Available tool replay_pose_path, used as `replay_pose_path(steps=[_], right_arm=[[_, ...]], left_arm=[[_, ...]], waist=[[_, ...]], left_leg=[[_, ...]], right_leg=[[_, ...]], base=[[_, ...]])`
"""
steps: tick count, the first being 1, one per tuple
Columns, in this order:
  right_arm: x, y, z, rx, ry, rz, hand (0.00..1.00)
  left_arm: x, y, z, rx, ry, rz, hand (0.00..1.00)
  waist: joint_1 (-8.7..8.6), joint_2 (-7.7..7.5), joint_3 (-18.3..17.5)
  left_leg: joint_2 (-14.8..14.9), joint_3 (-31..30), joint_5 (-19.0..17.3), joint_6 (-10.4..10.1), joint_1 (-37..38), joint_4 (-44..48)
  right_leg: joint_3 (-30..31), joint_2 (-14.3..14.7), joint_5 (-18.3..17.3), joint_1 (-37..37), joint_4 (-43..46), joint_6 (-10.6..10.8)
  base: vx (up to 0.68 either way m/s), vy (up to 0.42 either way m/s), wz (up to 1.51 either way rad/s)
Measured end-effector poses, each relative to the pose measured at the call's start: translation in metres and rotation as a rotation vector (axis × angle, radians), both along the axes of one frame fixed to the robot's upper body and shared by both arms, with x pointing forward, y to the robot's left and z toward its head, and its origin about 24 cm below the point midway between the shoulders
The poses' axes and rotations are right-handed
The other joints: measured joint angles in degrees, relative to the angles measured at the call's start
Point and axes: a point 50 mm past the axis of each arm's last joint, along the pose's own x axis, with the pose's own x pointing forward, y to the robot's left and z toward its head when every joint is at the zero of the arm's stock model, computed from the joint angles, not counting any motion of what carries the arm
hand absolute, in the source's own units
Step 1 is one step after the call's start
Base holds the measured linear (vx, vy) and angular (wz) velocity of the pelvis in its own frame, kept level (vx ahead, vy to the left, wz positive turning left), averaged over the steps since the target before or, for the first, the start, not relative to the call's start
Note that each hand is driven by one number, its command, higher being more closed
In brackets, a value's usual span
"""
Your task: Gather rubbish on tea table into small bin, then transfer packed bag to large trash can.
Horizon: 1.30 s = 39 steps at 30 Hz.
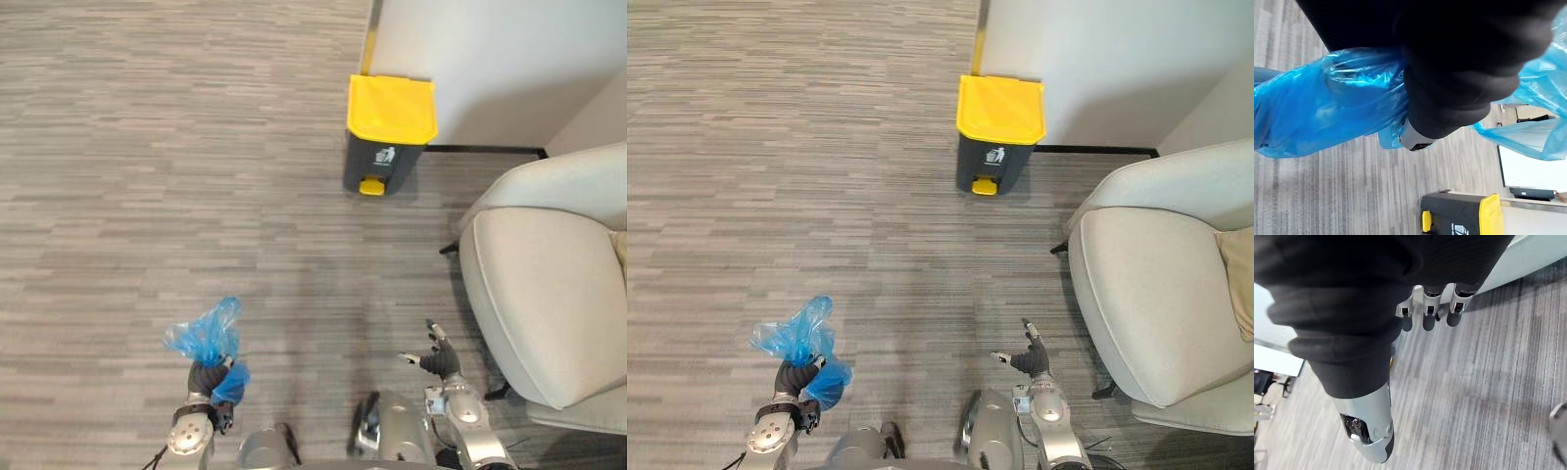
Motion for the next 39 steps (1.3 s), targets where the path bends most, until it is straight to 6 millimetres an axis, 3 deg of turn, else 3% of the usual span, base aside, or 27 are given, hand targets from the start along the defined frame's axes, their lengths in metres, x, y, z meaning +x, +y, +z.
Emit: replay_pose_path(steps=[1, 2, 3, 4, 5, 7, 9, 10, 12, 13, 14, 15, 16, 17, 18, 19, 21, 22, 24, 27, 28, 29, 30, 31, 35, 37, 39], right_arm=[[-0.009, -0.005, -0.004, -0.019, 0.033, -0.001, 0.00], [-0.009, -0.008, -0.005, -0.028, 0.041, 0.001, 0.00], [-0.005, -0.010, -0.002, -0.037, 0.030, 0.007, 0.00], [-0.001, -0.010, 0.000, -0.040, 0.023, 0.009, 0.00], [0.007, -0.009, 0.004, -0.043, 0.003, 0.014, 0.00], [0.011, -0.006, 0.006, -0.035, -0.013, 0.014, 0.00], [0.013, -0.006, 0.008, -0.033, -0.021, 0.014, 0.00], [0.016, -0.008, 0.010, -0.039, -0.031, 0.010, 0.00], [0.023, -0.009, 0.014, -0.036, -0.051, -0.001, 0.00], [0.022, -0.010, 0.012, -0.038, -0.046, -0.011, 0.00], [0.021, -0.011, 0.011, -0.040, -0.040, -0.020, 0.00], [0.016, -0.013, 0.007, -0.041, -0.021, -0.038, 0.00], [0.012, -0.012, 0.004, -0.036, -0.008, -0.044, 0.00], [0.010, -0.012, 0.003, -0.035, -0.002, -0.048, 0.00], [0.005, -0.012, 0.000, -0.034, 0.011, -0.052, 0.00], [0.006, -0.011, 0.000, -0.029, 0.013, -0.051, 0.00], [0.003, -0.006, -0.004, -0.013, 0.027, -0.053, 0.00], [0.001, -0.003, -0.007, -0.005, 0.042, -0.052, 0.00], [0.001, -0.001, -0.008, -0.003, 0.047, -0.041, 0.00], [0.002, -0.004, -0.008, -0.011, 0.046, -0.042, 0.00], [0.001, -0.005, -0.008, -0.013, 0.050, -0.043, 0.00], [-0.003, -0.005, -0.010, -0.013, 0.060, -0.047, 0.00], [-0.011, -0.008, -0.013, -0.014, 0.077, -0.058, 0.00], [-0.016, -0.017, -0.016, -0.031, 0.100, -0.079, 0.00], [-0.015, -0.018, -0.010, -0.031, 0.070, -0.095, 0.00], [-0.016, -0.018, -0.008, -0.008, 0.049, -0.135, 0.00], [-0.014, -0.020, -0.007, 0.018, 0.031, -0.170, 0.00]], left_arm=[[0.000, -0.004, -0.005, -0.006, 0.024, -0.007, 1.00], [-0.001, -0.007, -0.008, -0.016, 0.037, -0.007, 1.00], [-0.002, -0.011, -0.011, -0.027, 0.044, -0.012, 1.00], [-0.002, -0.013, -0.011, -0.032, 0.045, -0.013, 1.00], [-0.001, -0.018, -0.013, -0.050, 0.045, -0.013, 1.00], [-0.003, -0.024, -0.017, -0.069, 0.062, -0.024, 1.00], [-0.002, -0.026, -0.016, -0.072, 0.053, -0.034, 1.00], [-0.002, -0.026, -0.015, -0.073, 0.050, -0.035, 1.00], [-0.003, -0.024, -0.016, -0.073, 0.054, -0.023, 1.00], [-0.006, -0.026, -0.017, -0.078, 0.060, -0.021, 1.00], [-0.006, -0.027, -0.017, -0.082, 0.062, -0.019, 1.00], [-0.009, -0.028, -0.018, -0.087, 0.068, -0.015, 1.00], [-0.011, -0.027, -0.018, -0.085, 0.068, -0.010, 1.00], [-0.009, -0.027, -0.016, -0.085, 0.058, -0.011, 1.00], [-0.005, -0.028, -0.015, -0.088, 0.046, -0.012, 1.00], [-0.006, -0.028, -0.015, -0.089, 0.048, -0.012, 1.00], [-0.009, -0.024, -0.016, -0.076, 0.060, -0.013, 1.00], [-0.009, -0.021, -0.015, -0.059, 0.061, -0.020, 1.00], [-0.005, -0.017, -0.010, -0.041, 0.041, -0.017, 1.00], [0.004, -0.013, -0.003, -0.021, 0.005, -0.017, 1.00], [0.005, -0.013, -0.003, -0.021, 0.003, -0.013, 1.00], [0.004, -0.011, -0.003, -0.016, 0.006, -0.010, 1.00], [0.002, -0.006, -0.003, -0.004, 0.010, -0.005, 1.00], [0.002, -0.013, -0.008, -0.030, 0.024, 0.003, 1.00], [0.002, -0.020, -0.008, -0.054, 0.015, 0.002, 1.00], [0.001, -0.024, -0.009, -0.069, 0.020, 0.004, 1.00], [-0.001, -0.027, -0.011, -0.074, 0.027, -0.005, 1.00]], waist=[[-0.37, 0.24, -0.9], [-0.07, 1.45, -1.4], [0.10, 2.34, -1.6], [0.26, 2.64, -1.4], [0.72, 3.89, -0.4], [1.65, 3.58, 0.0], [2.55, 2.55, 0.3], [3.35, 2.49, 0.2], [3.63, 2.90, 0.3], [3.86, 2.99, 0.4], [4.16, 3.16, 0.3], [5.19, 3.01, -0.2], [5.65, 1.83, -1.3], [5.48, 0.87, -1.6], [4.76, -0.57, -2.1], [4.58, -0.82, -2.0], [4.09, -1.12, -1.8], [3.15, -1.09, -1.7], [3.08, -1.08, -1.9], [2.21, -0.34, -1.5], [1.83, -0.14, -1.3], [1.68, -0.51, -1.5], [1.64, -1.31, -1.8], [1.84, 0.78, -1.4], [2.71, 1.28, -1.4], [3.29, 0.76, -1.2], [3.39, 0.70, -1.2]], left_leg=[[1.8, -2.7, -1.6, -2.6, 1.6, 5.4], [3.3, -3.4, -0.6, -3.6, 0.4, 9.2], [5.6, -5.3, 4.9, -4.4, -4.2, 19.8], [6.8, -6.4, 8.1, -3.7, -7.0, 25.7], [8.8, -8.5, 4.7, -2.2, -11.6, 36.9], [7.8, -9.8, -0.1, -1.1, -16.0, 43.6], [4.7, -9.6, -1.5, 1.2, -20.0, 38.8], [2.9, -10.0, -1.9, 1.9, -23.7, 31.6], [0.2, -11.1, -1.2, 1.6, -26.5, 16.2], [-1.0, -11.0, 1.3, 1.5, -26.9, 6.6], [-1.3, -11.0, 3.7, 1.8, -26.8, 2.9], [-1.7, -11.5, 9.9, 3.1, -25.3, 1.4], [-2.9, -11.7, 11.3, 5.5, -25.4, 2.5], [-3.8, -11.4, 10.2, 6.5, -25.5, 3.4], [-5.4, -10.7, 7.8, 7.4, -25.2, 4.7], [-6.3, -10.2, 5.9, 8.2, -23.9, 6.0], [-7.6, -9.6, 3.7, 9.5, -19.1, 6.4], [-8.1, -9.8, 2.9, 9.9, -16.2, 6.4], [-8.1, -10.7, 2.8, 10.0, -13.4, 5.2], [-7.0, -14.7, 2.7, 9.8, -11.4, 2.7], [-6.5, -16.0, 2.6, 9.5, -10.5, 2.5], [-6.7, -16.9, 2.1, 7.9, -9.6, 2.6], [-7.0, -17.5, 0.4, 5.4, -8.6, 3.7], [-5.5, -18.8, -2.1, 3.7, -8.4, 6.4], [-1.9, -17.0, -0.7, 0.0, -13.6, 18.8], [0.4, -13.3, -2.2, 2.6, -15.6, 21.5], [0.5, -12.5, -2.1, 3.1, -16.2, 14.7]], right_leg=[[2.2, -0.1, 5.0, -1.1, 7.1, -4.1], [1.7, 0.4, 3.2, -1.7, 9.9, -4.4], [1.8, 1.1, -1.0, -1.3, 12.2, -5.3], [2.4, 1.8, -2.0, -0.3, 11.9, -5.8], [2.8, 4.1, -2.7, 3.8, 9.5, -6.1], [4.8, 6.3, -3.0, 12.7, 4.3, -6.5], [6.9, 6.7, -3.7, 19.1, -1.2, -6.2], [8.4, 7.5, -4.5, 21.4, -3.9, -5.9], [10.1, 8.0, -4.6, 23.7, -6.0, -4.3], [11.4, 8.1, -5.4, 25.3, -6.7, -3.2], [11.7, 8.4, -5.9, 25.9, -6.9, -2.6], [13.8, 8.5, -7.4, 27.1, -6.8, -1.0], [14.5, 7.2, -9.7, 27.1, -5.3, 0.3], [14.6, 6.0, -11.3, 26.9, -3.6, 1.3], [14.4, 3.5, -14.1, 25.0, 2.7, 3.5], [14.1, 1.3, -14.8, 20.9, 14.2, 6.0], [13.3, -2.5, -13.4, 15.7, 30.9, 9.1], [11.6, -4.2, -14.4, 14.7, 34.9, 7.4], [9.7, -4.5, -15.6, 12.3, 33.1, 5.3], [9.4, -0.5, -15.5, 8.1, 21.0, 4.2], [10.3, 1.1, -14.0, 8.0, 14.8, 4.2], [11.5, 2.5, -10.1, 8.7, 8.2, 3.8], [12.8, 2.4, -1.3, 10.3, 1.6, 2.3], [10.9, 3.1, 0.4, 11.2, 4.1, 1.0], [8.4, 3.6, -3.5, 15.4, 2.5, -0.6], [7.7, 3.6, -3.7, 19.1, 0.2, -0.8], [7.8, 3.4, -3.7, 20.3, -0.9, -0.6]], base=[[0.72, -0.258, 0.07], [0.70, -0.281, -0.07], [0.50, -0.210, -0.34], [0.61, -0.263, -0.43], [0.56, -0.218, -0.57], [0.62, -0.152, -0.61], [0.47, -0.037, -0.48], [0.40, 0.039, -0.63], [0.43, 0.107, -0.61], [0.39, 0.149, -0.46], [0.48, 0.215, -0.75], [0.42, 0.217, -0.63], [0.45, 0.223, -0.48], [0.48, 0.198, -0.02], [0.47, 0.182, 0.04], [0.45, 0.179, -0.02], [0.44, 0.151, 0.00], [0.44, 0.103, 0.20], [0.40, 0.030, 0.32], [0.43, -0.079, 0.58], [0.37, -0.138, 0.74], [0.39, -0.151, 0.72], [0.33, -0.140, 0.78], [0.39, -0.147, 0.60], [0.33, -0.162, 0.39], [0.19, -0.043, 0.16], [0.12, 0.039, -0.01]])
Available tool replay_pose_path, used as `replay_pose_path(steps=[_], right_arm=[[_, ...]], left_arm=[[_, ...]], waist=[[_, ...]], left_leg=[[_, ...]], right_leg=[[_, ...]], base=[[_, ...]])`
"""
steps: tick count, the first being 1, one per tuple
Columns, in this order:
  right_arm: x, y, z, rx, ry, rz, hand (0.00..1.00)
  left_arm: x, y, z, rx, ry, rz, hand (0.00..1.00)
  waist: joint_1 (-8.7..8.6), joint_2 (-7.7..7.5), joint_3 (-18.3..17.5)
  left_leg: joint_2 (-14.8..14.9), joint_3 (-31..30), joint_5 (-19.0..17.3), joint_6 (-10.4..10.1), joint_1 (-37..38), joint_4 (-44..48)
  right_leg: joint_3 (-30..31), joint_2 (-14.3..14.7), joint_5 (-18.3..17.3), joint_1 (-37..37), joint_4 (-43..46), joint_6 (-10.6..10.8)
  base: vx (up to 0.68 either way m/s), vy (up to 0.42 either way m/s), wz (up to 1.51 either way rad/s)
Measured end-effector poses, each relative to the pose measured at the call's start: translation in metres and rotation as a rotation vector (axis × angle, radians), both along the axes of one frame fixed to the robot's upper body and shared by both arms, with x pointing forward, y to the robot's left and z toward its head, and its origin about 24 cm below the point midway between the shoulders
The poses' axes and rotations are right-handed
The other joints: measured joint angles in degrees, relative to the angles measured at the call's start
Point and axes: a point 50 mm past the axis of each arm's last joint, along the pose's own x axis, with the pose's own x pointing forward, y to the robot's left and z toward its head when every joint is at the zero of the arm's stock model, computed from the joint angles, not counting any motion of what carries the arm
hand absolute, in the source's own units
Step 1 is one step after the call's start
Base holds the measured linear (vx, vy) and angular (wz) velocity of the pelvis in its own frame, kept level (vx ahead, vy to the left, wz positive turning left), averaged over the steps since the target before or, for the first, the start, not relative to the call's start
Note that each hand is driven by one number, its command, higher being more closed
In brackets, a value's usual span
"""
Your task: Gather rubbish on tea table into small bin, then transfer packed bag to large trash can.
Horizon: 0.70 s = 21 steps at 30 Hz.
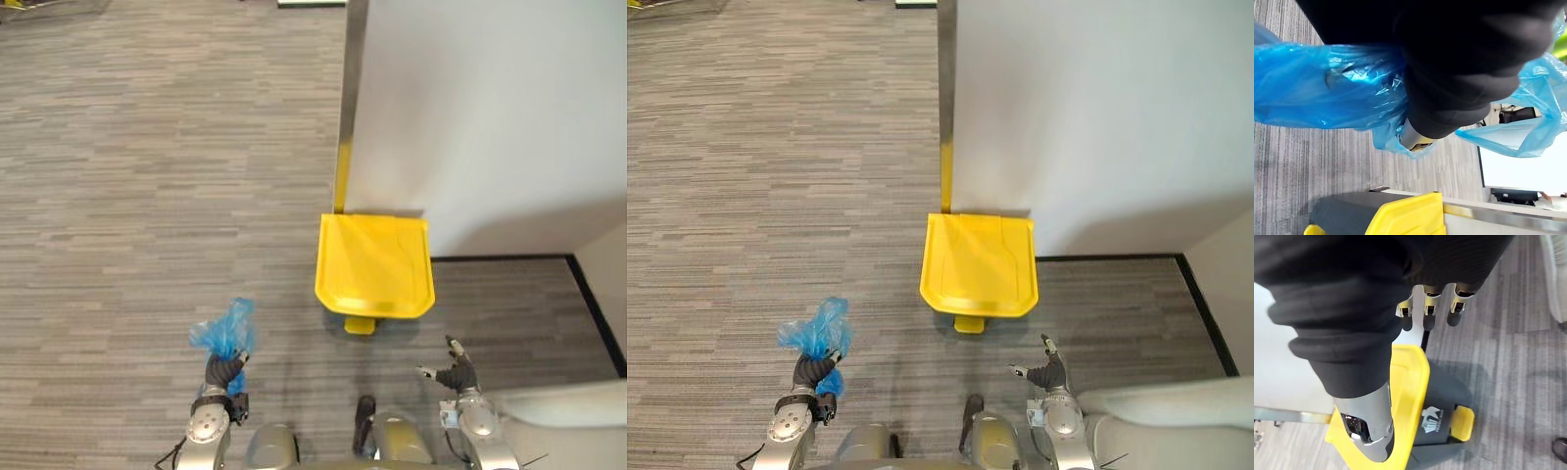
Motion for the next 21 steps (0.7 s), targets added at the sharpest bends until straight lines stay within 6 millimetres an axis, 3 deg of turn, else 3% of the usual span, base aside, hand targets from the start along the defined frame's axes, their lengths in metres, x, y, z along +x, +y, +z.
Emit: replay_pose_path(steps=[2, 4, 6, 11, 16, 19, 21], right_arm=[[0.000, -0.005, 0.001, 0.005, -0.005, -0.024, 0.00], [-0.008, 0.001, -0.008, 0.054, 0.029, -0.060, 0.00], [-0.014, 0.003, -0.011, 0.064, 0.043, -0.070, 0.00], [-0.022, 0.002, -0.020, 0.070, 0.091, -0.083, 0.00], [-0.014, 0.000, -0.018, 0.064, 0.085, -0.076, 0.00], [-0.003, -0.003, -0.013, 0.052, 0.059, -0.066, 0.00], [-0.002, -0.007, -0.011, 0.039, 0.058, -0.066, 0.00]], left_arm=[[-0.002, -0.004, -0.002, -0.005, 0.012, -0.014, 1.00], [-0.006, -0.001, -0.005, -0.001, 0.030, -0.021, 1.00], [-0.006, -0.003, -0.006, -0.007, 0.034, -0.036, 1.00], [-0.004, 0.000, -0.004, 0.006, 0.031, -0.048, 1.00], [-0.006, 0.006, -0.004, 0.022, 0.036, -0.040, 1.00], [-0.017, 0.011, -0.008, 0.027, 0.070, -0.016, 1.00], [-0.022, 0.011, -0.011, 0.026, 0.086, -0.014, 1.00]], waist=[[-0.25, 1.56, -0.6], [0.06, -0.34, -1.4], [-0.01, -0.97, -1.8], [-0.19, -0.14, -2.2], [-0.06, 0.18, -2.3], [-0.11, 0.14, -2.2], [-0.32, 0.63, -1.9]], left_leg=[[0.1, 0.3, 6.5, -0.1, -0.3, -10.3], [-1.3, 2.0, 7.0, 0.0, 1.1, -12.8], [-2.7, 3.1, 7.5, 0.6, 1.9, -14.5], [-4.3, 5.0, 7.4, 1.2, 3.6, -16.6], [-3.5, 6.1, 4.5, 1.6, 1.9, -13.1], [-3.1, 7.6, -1.1, 2.3, 1.5, -6.9], [-3.4, 7.5, -3.8, 3.5, 2.3, -5.1]], right_leg=[[0.0, 0.8, 0.1, -0.2, -0.6, 1.4], [2.0, -0.3, 1.3, 0.3, -3.3, 3.5], [2.8, -1.1, 1.9, 0.4, -4.6, 4.2], [4.6, -2.0, 2.5, 0.7, -6.2, 5.2], [6.3, -1.2, 1.2, -1.3, -4.2, 5.7], [8.3, -3.0, -5.1, -5.5, 7.7, 6.6], [7.9, -4.8, -6.5, -7.9, 16.1, 7.3]], base=[[0.09, 0.129, -0.13], [0.08, 0.160, -0.24], [0.06, 0.135, -0.14], [0.06, 0.080, -0.17], [0.04, 0.008, -0.17], [0.04, 0.045, -0.33], [0.06, 0.048, -0.02]])
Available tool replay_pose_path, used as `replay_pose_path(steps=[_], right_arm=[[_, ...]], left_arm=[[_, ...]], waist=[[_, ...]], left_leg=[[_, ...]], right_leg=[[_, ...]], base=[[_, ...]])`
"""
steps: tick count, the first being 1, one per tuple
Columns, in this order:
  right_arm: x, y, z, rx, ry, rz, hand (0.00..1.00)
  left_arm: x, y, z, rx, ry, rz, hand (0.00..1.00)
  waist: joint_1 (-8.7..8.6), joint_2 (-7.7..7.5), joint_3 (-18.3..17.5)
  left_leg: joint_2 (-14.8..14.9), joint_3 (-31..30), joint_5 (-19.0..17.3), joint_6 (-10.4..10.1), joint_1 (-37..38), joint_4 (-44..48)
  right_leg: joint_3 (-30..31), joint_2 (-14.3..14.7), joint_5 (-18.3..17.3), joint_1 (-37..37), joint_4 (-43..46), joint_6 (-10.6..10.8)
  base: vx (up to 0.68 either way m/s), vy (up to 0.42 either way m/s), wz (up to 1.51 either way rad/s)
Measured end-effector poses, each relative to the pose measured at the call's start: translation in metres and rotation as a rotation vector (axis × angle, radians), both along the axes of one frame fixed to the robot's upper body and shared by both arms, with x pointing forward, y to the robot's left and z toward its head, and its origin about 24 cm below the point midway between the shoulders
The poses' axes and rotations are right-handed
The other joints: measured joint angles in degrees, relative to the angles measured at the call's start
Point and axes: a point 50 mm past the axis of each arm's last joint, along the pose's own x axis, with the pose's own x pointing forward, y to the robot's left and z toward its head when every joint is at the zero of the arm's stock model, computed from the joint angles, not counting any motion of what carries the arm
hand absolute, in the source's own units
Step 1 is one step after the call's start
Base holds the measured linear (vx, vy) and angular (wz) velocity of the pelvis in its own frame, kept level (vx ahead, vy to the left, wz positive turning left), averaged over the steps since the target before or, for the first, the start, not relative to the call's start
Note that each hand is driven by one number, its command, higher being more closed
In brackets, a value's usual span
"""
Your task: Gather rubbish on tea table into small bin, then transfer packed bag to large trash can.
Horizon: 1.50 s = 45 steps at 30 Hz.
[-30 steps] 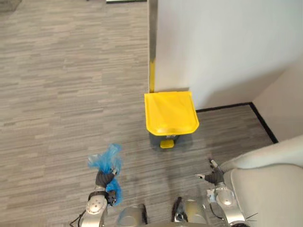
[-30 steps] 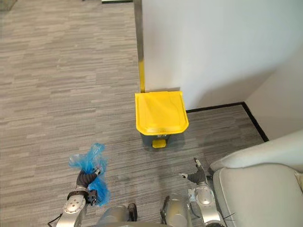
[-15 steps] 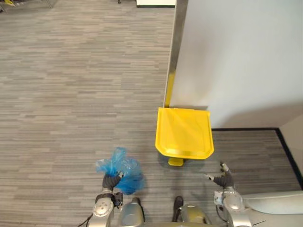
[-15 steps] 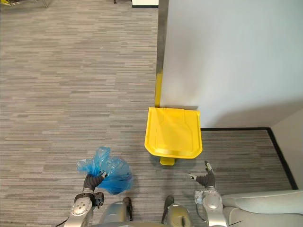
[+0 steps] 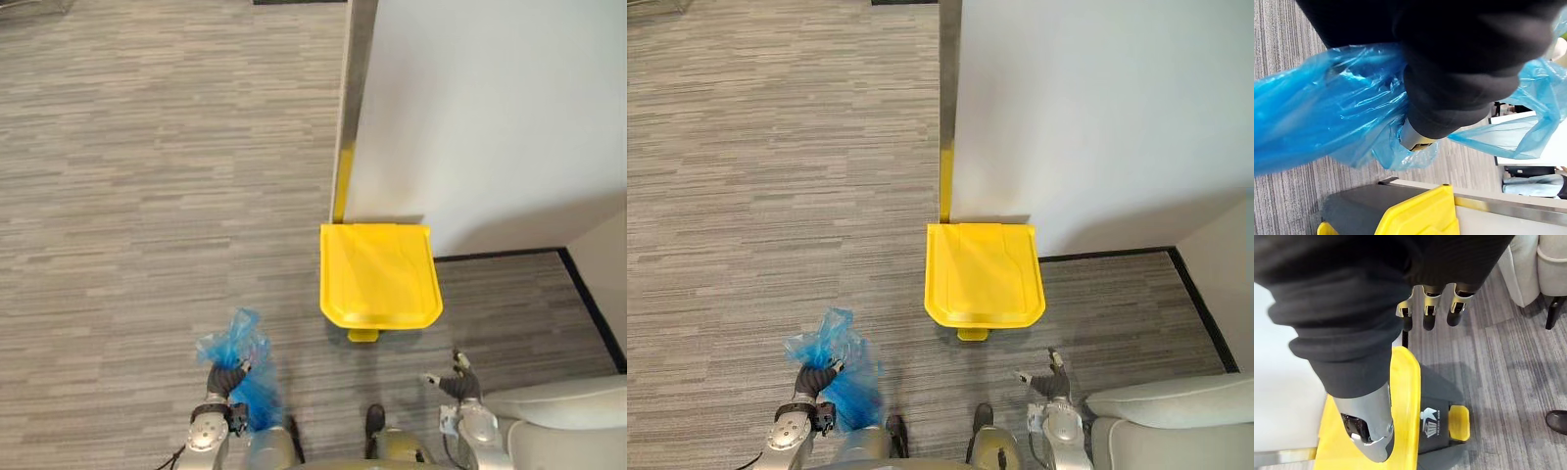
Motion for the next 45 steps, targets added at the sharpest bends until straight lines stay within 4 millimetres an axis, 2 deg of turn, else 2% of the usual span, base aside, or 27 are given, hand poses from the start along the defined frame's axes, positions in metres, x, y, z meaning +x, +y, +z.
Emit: replay_pose_path(steps=[1, 2, 5, 6, 7, 8, 9, 10, 11, 12, 13, 14, 15, 16, 19, 23, 28, 32, 35, 36, 37, 38, 39, 40, 42, 44, 45], right_arm=[[-0.003, -0.002, -0.002, -0.001, 0.014, -0.009, 0.00], [-0.008, -0.002, -0.004, 0.002, 0.029, -0.016, 0.00], [-0.013, -0.004, -0.006, 0.003, 0.047, -0.026, 0.00], [-0.014, -0.007, -0.006, -0.002, 0.048, -0.040, 0.00], [-0.017, -0.013, -0.006, -0.011, 0.061, -0.061, 0.00], [-0.016, -0.013, -0.006, -0.010, 0.056, -0.069, 0.00], [-0.018, -0.022, -0.003, -0.025, 0.048, -0.117, 0.00], [-0.019, -0.026, -0.003, -0.029, 0.051, -0.133, 0.00], [-0.023, -0.029, -0.004, -0.027, 0.054, -0.151, 0.00], [-0.024, -0.027, -0.005, -0.019, 0.056, -0.153, 0.00], [-0.028, -0.026, -0.006, -0.013, 0.059, -0.158, 0.00], [-0.026, -0.031, -0.003, -0.023, 0.053, -0.172, 0.00], [-0.027, -0.035, -0.002, -0.010, 0.031, -0.239, 0.00], [-0.026, -0.038, 0.000, 0.004, 0.016, -0.266, 0.00], [-0.023, -0.038, 0.001, 0.006, 0.007, -0.268, 0.00], [-0.004, -0.019, 0.004, 0.039, -0.032, -0.202, 0.00], [-0.008, -0.014, 0.001, 0.049, -0.019, -0.203, 0.00], [-0.016, -0.016, 0.002, 0.024, -0.014, -0.198, 0.00], [-0.016, -0.015, 0.003, 0.006, -0.013, -0.173, 0.00], [-0.013, -0.011, 0.004, -0.006, -0.010, -0.131, 0.00], [-0.012, -0.009, 0.004, -0.008, -0.010, -0.098, 0.00], [-0.011, -0.007, 0.005, -0.010, -0.009, -0.084, 0.00], [-0.012, -0.005, 0.003, -0.013, 0.000, -0.067, 0.00], [-0.020, -0.003, 0.001, -0.010, 0.019, -0.055, 0.00], [-0.029, -0.003, -0.001, -0.014, 0.034, -0.059, 0.00], [-0.034, -0.005, 0.000, -0.021, 0.033, -0.061, 0.00], [-0.034, -0.006, 0.001, -0.029, 0.031, -0.059, 0.00]], left_arm=[[0.003, 0.003, 0.003, 0.012, -0.014, -0.003, 1.00], [0.004, 0.005, 0.005, 0.024, -0.019, -0.011, 1.00], [0.012, 0.015, 0.011, 0.067, -0.040, -0.019, 1.00], [0.021, 0.017, 0.015, 0.080, -0.063, -0.020, 1.00], [0.027, 0.014, 0.017, 0.075, -0.082, -0.023, 1.00], [0.032, 0.015, 0.020, 0.079, -0.096, -0.026, 1.00], [0.049, 0.003, 0.027, 0.067, -0.139, -0.071, 1.00], [0.056, -0.001, 0.031, 0.057, -0.162, -0.078, 1.00], [0.061, -0.005, 0.034, 0.044, -0.185, -0.066, 1.00], [0.062, -0.003, 0.035, 0.046, -0.192, -0.052, 1.00], [0.065, -0.002, 0.037, 0.051, -0.205, -0.040, 1.00], [0.069, -0.008, 0.037, 0.028, -0.212, -0.032, 1.00], [0.070, -0.012, 0.038, 0.015, -0.218, -0.035, 1.00], [0.071, -0.015, 0.038, 0.007, -0.220, -0.040, 1.00], [0.075, -0.017, 0.040, 0.000, -0.233, -0.044, 1.00], [0.067, -0.015, 0.036, 0.002, -0.212, -0.036, 1.00], [0.050, -0.009, 0.024, 0.005, -0.153, -0.017, 1.00], [0.035, -0.006, 0.015, 0.006, -0.102, -0.002, 1.00], [0.033, -0.001, 0.015, 0.012, -0.101, 0.019, 1.00], [0.030, 0.005, 0.015, 0.022, -0.097, 0.035, 1.00], [0.027, 0.007, 0.014, 0.025, -0.091, 0.046, 1.00], [0.024, 0.006, 0.013, 0.020, -0.084, 0.049, 1.00], [0.016, 0.008, 0.009, 0.022, -0.060, 0.060, 1.00], [0.009, 0.010, 0.006, 0.027, -0.035, 0.064, 1.00], [0.001, 0.013, 0.004, 0.033, -0.015, 0.066, 1.00], [-0.002, 0.013, 0.007, 0.035, -0.022, 0.066, 1.00], [0.000, 0.013, 0.009, 0.036, -0.038, 0.068, 1.00]], waist=[[-0.15, 0.36, 1.1], [-0.02, 1.34, 2.0], [-0.38, 0.85, 2.5], [-0.92, 0.55, 3.3], [-0.94, 1.39, 3.3], [-0.18, 0.94, 3.5], [-0.94, 1.62, 6.1], [-1.32, 1.30, 6.8], [-1.76, 1.80, 6.9], [-1.75, 1.68, 6.8], [-1.71, 1.00, 6.9], [-1.88, 2.60, 7.5], [-2.16, 3.37, 7.7], [-3.34, 3.15, 7.7], [-3.37, 3.01, 7.6], [-2.95, 2.97, 7.4], [-2.82, 2.03, 6.0], [-2.53, 1.40, 5.5], [-1.23, 0.09, 5.3], [-0.50, -1.89, 5.6], [-0.09, -1.41, 5.1], [0.19, -1.32, 5.2], [0.18, -2.56, 4.6], [0.22, -2.56, 4.5], [0.23, -3.50, 3.6], [0.31, -4.92, 2.7], [0.27, -6.19, 2.0]], left_leg=[[0.0, -0.5, -1.4, 0.6, 2.2, 0.9], [0.5, -0.9, -2.6, 0.6, 3.4, 1.7], [1.3, -2.9, -5.9, 0.3, 4.9, 4.6], [1.6, -4.4, -7.0, -0.3, 5.5, 6.0], [2.8, -6.4, -8.3, -2.0, 5.7, 7.5], [2.8, -7.2, -8.6, -2.5, 5.8, 7.4], [1.1, -9.9, -7.6, -3.2, 8.7, 4.6], [0.0, -10.7, -6.8, -3.2, 10.0, 4.0], [0.4, -12.0, -6.7, -3.1, 10.6, 5.3], [0.8, -12.2, -6.8, -3.1, 9.7, 7.4], [1.3, -12.7, -7.2, -3.9, 7.5, 12.2], [2.8, -13.7, -7.5, -4.5, 6.1, 14.5], [4.5, -13.7, -6.8, -5.8, 4.1, 15.4], [5.5, -13.4, -6.0, -7.1, 3.8, 14.1], [6.4, -12.5, -5.9, -7.2, 4.6, 11.8], [6.3, -11.3, -5.8, -7.5, 4.0, 8.6], [6.1, -9.4, -5.8, -7.5, 3.7, 5.3], [5.9, -8.6, -5.7, -7.6, 5.3, 7.5], [4.4, -6.6, -5.8, -7.1, 5.5, 8.6], [3.3, -4.9, -5.3, -6.0, 5.1, 9.2], [3.9, -2.8, -3.6, -4.2, 4.3, 8.1], [4.0, -1.6, -2.8, -3.9, 4.0, 7.5], [4.0, -0.6, -1.1, -3.5, 3.6, 6.1], [3.9, -0.4, 0.6, -3.5, 3.6, 4.0], [3.8, -0.4, 3.2, -3.5, 3.4, 0.9], [3.5, -0.4, 5.2, -4.0, 0.9, 0.2], [3.3, -0.8, 6.3, -4.5, -1.9, 0.9]], right_leg=[[-1.5, -1.1, 0.1, -4.4, 10.1, 0.2], [-2.0, -1.1, -1.3, -5.6, 10.3, -0.6], [-4.1, -1.0, 1.0, -9.3, 0.2, -0.5], [-5.7, -1.2, 5.1, -9.5, -5.3, -1.0], [-5.7, -0.8, 10.8, -6.4, -7.2, -0.6], [-5.5, -1.0, 12.6, -6.0, -6.0, -1.4], [-4.2, -3.4, 9.6, -7.0, 2.9, -0.6], [-3.0, -4.0, 9.4, -9.1, 8.6, -1.2], [0.3, -1.9, 2.9, -12.0, 12.8, -0.3], [1.6, -0.5, 1.3, -11.6, 11.0, -1.4], [2.5, 1.4, 1.2, -11.0, 8.0, -2.1], [0.3, 1.6, 0.9, -10.8, 8.4, -2.5], [-1.0, 2.6, 0.8, -11.1, 7.9, -3.0], [-2.3, 3.0, 0.8, -10.9, 6.8, -3.5], [-3.5, 3.2, 1.1, -10.2, 5.9, -4.3], [-3.9, 3.0, 4.2, -10.3, 2.7, -4.4], [-4.4, 2.9, 7.0, -10.3, -0.5, -4.0], [-4.0, 2.9, 10.3, -7.6, -2.0, -5.0], [-2.2, 2.7, 14.4, -7.3, -5.5, -4.6], [-0.5, 2.6, 16.8, -7.2, -8.5, -3.7], [-2.6, 1.6, 16.0, -6.6, -11.7, -2.2], [-4.1, 0.6, 14.6, -8.2, -8.6, -2.5], [-4.3, -0.7, 10.2, -10.3, 2.9, -4.7], [-4.0, -1.0, 6.5, -9.6, 12.5, -3.8], [-2.9, -1.1, 1.8, -6.2, 21.3, -2.2], [-1.3, -1.4, -3.5, -1.9, 20.9, -0.1], [-2.1, -0.9, -7.3, -0.5, 14.4, -0.1]], base=[[0.12, 0.060, 0.09], [0.20, 0.047, 0.19], [0.18, -0.018, 0.42], [0.41, -0.121, 0.68], [0.43, -0.128, 0.55], [0.42, -0.128, 0.79], [0.24, -0.057, 0.75], [0.33, -0.096, 1.01], [0.29, -0.103, 0.51], [0.35, -0.203, 0.56], [0.32, -0.247, 0.37], [0.35, -0.250, 0.33], [0.34, -0.220, 0.24], [0.24, -0.141, 0.19], [0.07, -0.069, 0.17], [-0.11, -0.005, 0.16], [-0.15, 0.002, 0.12], [-0.15, 0.022, -0.11], [-0.24, 0.056, -0.42], [-0.38, 0.071, -0.65], [-0.34, 0.052, -0.69], [-0.35, 0.034, -0.61], [-0.33, 0.015, -0.43], [-0.31, -0.004, -0.27], [-0.22, -0.110, -0.10], [-0.16, -0.180, -0.11], [-0.16, -0.171, -0.16]])
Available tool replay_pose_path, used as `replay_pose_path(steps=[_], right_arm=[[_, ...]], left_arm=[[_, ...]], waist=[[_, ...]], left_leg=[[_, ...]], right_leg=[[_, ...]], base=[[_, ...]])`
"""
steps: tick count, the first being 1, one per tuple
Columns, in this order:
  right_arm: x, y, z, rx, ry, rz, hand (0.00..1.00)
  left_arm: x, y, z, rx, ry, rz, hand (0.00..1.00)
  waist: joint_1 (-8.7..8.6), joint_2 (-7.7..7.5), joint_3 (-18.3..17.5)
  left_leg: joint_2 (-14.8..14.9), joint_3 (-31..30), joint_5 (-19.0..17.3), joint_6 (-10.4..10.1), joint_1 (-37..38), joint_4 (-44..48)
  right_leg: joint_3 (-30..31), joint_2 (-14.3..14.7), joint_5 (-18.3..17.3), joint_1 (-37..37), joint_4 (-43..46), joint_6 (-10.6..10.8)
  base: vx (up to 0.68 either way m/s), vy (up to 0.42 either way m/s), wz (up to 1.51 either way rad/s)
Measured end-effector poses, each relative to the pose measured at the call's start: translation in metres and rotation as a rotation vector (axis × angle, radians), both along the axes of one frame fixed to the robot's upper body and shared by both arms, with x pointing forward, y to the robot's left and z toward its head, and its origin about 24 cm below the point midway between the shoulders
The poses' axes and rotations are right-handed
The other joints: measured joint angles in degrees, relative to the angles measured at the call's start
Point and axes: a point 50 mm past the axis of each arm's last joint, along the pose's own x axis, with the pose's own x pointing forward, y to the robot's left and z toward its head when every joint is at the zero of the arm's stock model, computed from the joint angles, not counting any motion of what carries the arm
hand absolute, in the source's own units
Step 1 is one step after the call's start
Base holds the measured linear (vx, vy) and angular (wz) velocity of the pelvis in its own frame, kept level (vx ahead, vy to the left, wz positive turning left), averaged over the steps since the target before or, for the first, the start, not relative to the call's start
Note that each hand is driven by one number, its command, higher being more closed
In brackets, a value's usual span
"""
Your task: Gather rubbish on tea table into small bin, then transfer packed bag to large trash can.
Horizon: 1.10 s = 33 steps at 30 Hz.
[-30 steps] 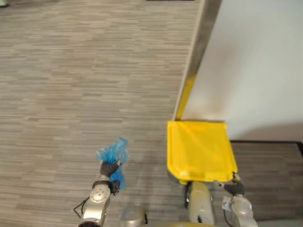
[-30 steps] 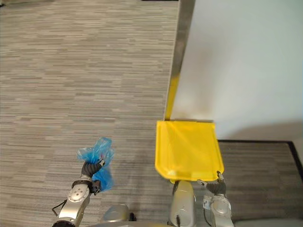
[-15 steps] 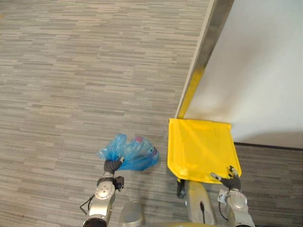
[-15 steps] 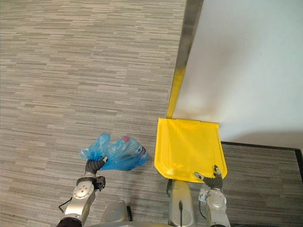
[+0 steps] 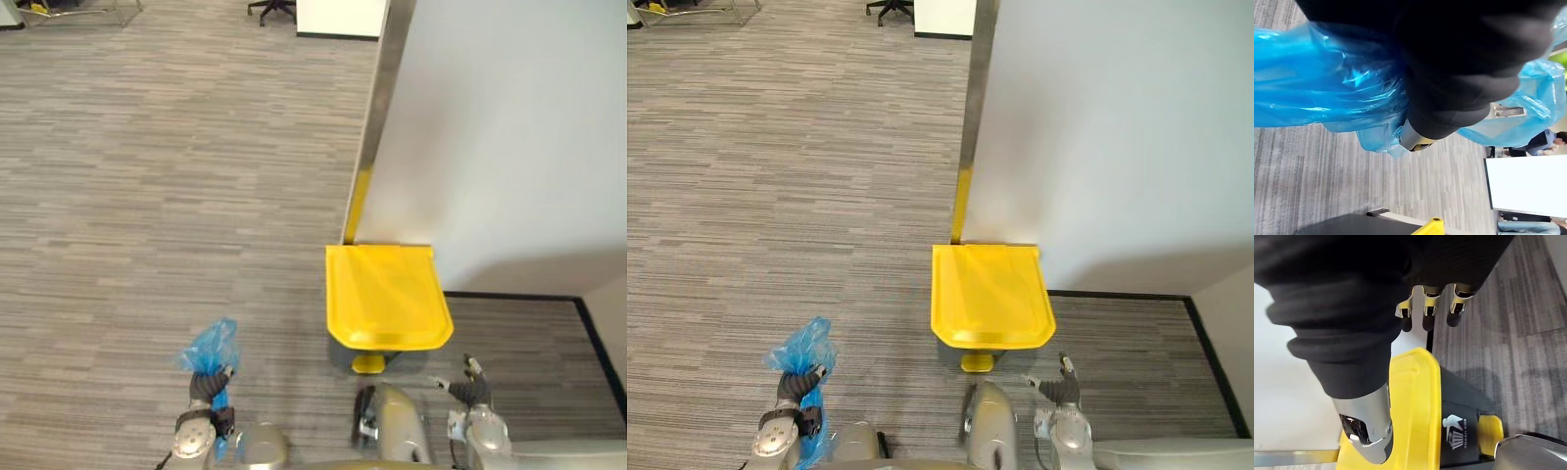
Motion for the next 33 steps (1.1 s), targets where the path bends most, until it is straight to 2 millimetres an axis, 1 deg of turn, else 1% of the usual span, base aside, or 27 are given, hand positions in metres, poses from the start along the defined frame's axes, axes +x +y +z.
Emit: replay_pose_path(steps=[1, 2, 3, 5, 7, 9, 12, 15, 19, 20, 22, 23, 24, 25, 26, 27, 28, 29, 30, 31, 32, 33], right_arm=[[0.005, -0.003, 0.003, -0.015, -0.012, 0.015, 0.00], [0.007, -0.005, 0.005, -0.024, -0.020, 0.019, 0.00], [0.012, -0.006, 0.007, -0.036, -0.024, 0.038, 0.00], [0.010, -0.004, 0.000, -0.026, 0.010, 0.049, 0.00], [0.006, -0.006, -0.003, -0.025, 0.029, 0.038, 0.00], [0.005, -0.006, -0.004, -0.024, 0.034, 0.037, 0.00], [0.001, -0.006, -0.008, -0.016, 0.060, 0.033, 0.00], [-0.002, -0.006, -0.011, -0.011, 0.074, 0.023, 0.00], [0.002, -0.006, -0.011, -0.001, 0.070, 0.015, 0.00], [0.004, -0.006, -0.011, 0.001, 0.068, 0.017, 0.00], [0.012, -0.004, -0.009, 0.003, 0.051, 0.022, 0.00], [0.014, -0.004, -0.008, 0.003, 0.045, 0.024, 0.00], [0.018, -0.003, -0.007, 0.003, 0.034, 0.028, 0.00], [0.022, -0.003, -0.005, 0.002, 0.023, 0.030, 0.00], [0.023, -0.003, -0.005, 0.001, 0.021, 0.031, 0.00], [0.023, -0.004, -0.005, 0.000, 0.022, 0.030, 0.00], [0.023, -0.003, -0.004, 0.002, 0.021, 0.030, 0.00], [0.023, -0.001, -0.006, 0.011, 0.024, 0.029, 0.00], [0.019, 0.004, -0.009, 0.026, 0.036, 0.024, 0.00], [0.018, 0.007, -0.010, 0.037, 0.036, 0.022, 0.00], [0.019, 0.010, -0.010, 0.043, 0.032, 0.025, 0.00], [0.020, 0.010, -0.009, 0.042, 0.028, 0.025, 0.00]], left_arm=[[0.001, -0.008, -0.001, -0.030, -0.005, 0.011, 1.00], [0.002, -0.012, -0.002, -0.048, -0.011, 0.014, 1.00], [0.005, -0.020, -0.002, -0.073, -0.021, 0.018, 1.00], [0.005, -0.021, -0.002, -0.092, -0.024, 0.015, 1.00], [0.006, -0.021, -0.002, -0.101, -0.028, 0.017, 1.00], [0.007, -0.022, -0.002, -0.103, -0.027, 0.014, 1.00], [0.009, -0.022, -0.002, -0.105, -0.030, 0.009, 1.00], [0.011, -0.025, -0.002, -0.112, -0.030, -0.008, 1.00], [0.009, -0.027, -0.008, -0.118, 0.002, -0.019, 1.00], [0.009, -0.027, -0.009, -0.118, 0.007, -0.020, 1.00], [0.008, -0.026, -0.010, -0.114, 0.013, -0.020, 1.00], [0.008, -0.025, -0.010, -0.113, 0.014, -0.020, 1.00], [0.007, -0.024, -0.010, -0.107, 0.016, -0.021, 1.00], [0.006, -0.021, -0.010, -0.098, 0.021, -0.022, 1.00], [0.005, -0.020, -0.010, -0.094, 0.024, -0.021, 1.00], [0.004, -0.019, -0.010, -0.091, 0.027, -0.020, 1.00], [0.004, -0.018, -0.010, -0.088, 0.026, -0.020, 1.00], [0.008, -0.015, -0.007, -0.075, 0.013, -0.026, 1.00], [0.007, -0.011, -0.007, -0.058, 0.018, -0.032, 1.00], [0.007, -0.008, -0.006, -0.046, 0.019, -0.029, 1.00], [0.008, -0.003, -0.004, -0.022, 0.018, -0.034, 1.00], [0.010, -0.001, -0.003, -0.012, 0.015, -0.041, 1.00]], waist=[[0.19, 1.52, -0.1], [0.33, 2.39, -0.2], [0.25, 4.40, -0.1], [-0.05, 4.94, -0.3], [-0.08, 5.50, -0.7], [-0.21, 6.05, -1.0], [-0.20, 6.55, -1.3], [-0.36, 7.07, -1.9], [-0.43, 7.53, -3.1], [-0.41, 7.53, -3.1], [-0.22, 7.39, -3.1], [-0.21, 7.38, -3.1], [-0.20, 7.38, -3.0], [-0.21, 7.18, -2.9], [-0.27, 7.09, -2.9], [-0.38, 7.06, -2.8], [-0.56, 7.02, -2.7], [-0.92, 6.72, -1.4], [-1.40, 6.82, -0.8], [-1.38, 6.32, -0.4], [-1.58, 5.66, -0.2], [-1.51, 5.36, 0.0]], left_leg=[[0.9, 0.4, 1.7, -0.5, -2.6, 0.4], [1.7, 0.8, 2.4, -0.6, -3.7, 0.2], [3.2, 1.0, 3.7, -1.0, -5.1, -0.6], [2.7, 0.6, 7.0, -1.5, -3.2, -5.8], [1.9, -0.3, 8.8, -1.4, -2.0, -8.9], [1.8, -0.4, 9.6, -1.3, -1.9, -9.6], [1.6, -0.4, 9.6, -1.1, -1.5, -9.3], [0.4, -1.6, 9.5, -0.7, -0.7, -10.8], [-1.2, -1.4, 9.9, -0.2, -0.5, -12.4], [-1.2, -1.3, 9.7, 0.1, -0.5, -12.3], [-1.3, -0.5, 8.4, 1.2, -0.5, -10.8], [-1.2, -0.3, 7.7, 1.3, -0.6, -10.0], [-1.0, 0.1, 5.9, 1.4, -0.7, -7.9], [-1.0, 0.5, 3.4, 1.7, -0.8, -5.2], [-1.0, 0.7, 2.1, 2.1, -0.8, -4.0], [-1.0, 0.8, 0.1, 2.6, -0.4, -2.4], [-1.0, 0.5, -1.4, 3.2, 0.1, -1.5], [-1.2, 0.3, -2.6, 3.6, 2.0, -0.7], [-0.8, -0.2, -4.3, 3.8, 3.6, 0.7], [-0.5, -0.4, -5.7, 3.7, 4.6, 1.9], [0.0, -0.7, -7.6, 3.7, 5.3, 3.9], [0.2, -0.7, -8.4, 3.3, 5.7, 4.8]], right_leg=[[-1.3, 1.8, -1.3, 0.7, -6.4, -1.6], [-1.4, 2.9, -1.3, 0.8, -9.5, -2.3], [-1.4, 5.0, 0.7, 0.5, -13.3, -4.8], [-1.4, 5.9, 2.9, 1.5, -16.5, -5.6], [-1.7, 6.2, 4.1, 2.4, -18.3, -5.8], [-1.9, 6.2, 4.7, 2.5, -19.0, -5.6], [-2.3, 6.0, 5.3, 3.5, -20.3, -5.0], [-2.8, 5.3, 6.2, 5.3, -22.6, -3.7], [-2.6, 4.7, 8.3, 6.3, -26.5, -2.9], [-2.4, 4.8, 8.6, 6.4, -26.9, -3.1], [-1.4, 4.8, 9.1, 7.1, -27.9, -2.9], [-1.1, 4.7, 9.0, 7.2, -27.8, -2.8], [-0.3, 4.6, 8.5, 7.2, -26.9, -2.1], [0.6, 4.0, 7.2, 7.0, -24.4, -1.4], [0.7, 3.6, 6.4, 6.8, -22.7, -1.1], [0.8, 2.8, 5.7, 5.7, -18.8, -0.2], [0.7, 1.7, 5.8, 3.5, -12.6, 0.1], [0.4, 0.1, 7.0, -0.7, -2.4, 1.5], [0.4, -0.3, 5.4, -2.9, -0.4, 0.0], [0.0, -0.5, 4.7, -4.2, -2.1, -0.2], [-1.4, -0.9, 5.3, -6.3, -6.7, 0.1], [-2.1, -1.0, 6.8, -7.2, -10.4, 0.0]], base=[[-0.16, -0.171, -0.26], [-0.19, -0.127, -0.36], [-0.19, -0.110, -0.28], [-0.18, -0.102, -0.09], [-0.11, -0.044, 0.05], [-0.10, -0.007, 0.04], [-0.07, 0.052, 0.05], [-0.02, 0.082, 0.17], [0.06, 0.098, 0.02], [0.09, 0.082, -0.11], [0.12, 0.094, -0.19], [0.12, 0.098, -0.25], [0.12, 0.101, -0.33], [0.12, 0.115, -0.32], [0.09, 0.096, -0.26], [0.06, 0.080, -0.10], [0.08, 0.091, -0.02], [0.12, 0.100, 0.06], [0.17, 0.066, 0.09], [0.21, 0.007, 0.14], [0.20, -0.027, 0.14], [0.25, -0.079, 0.38]])
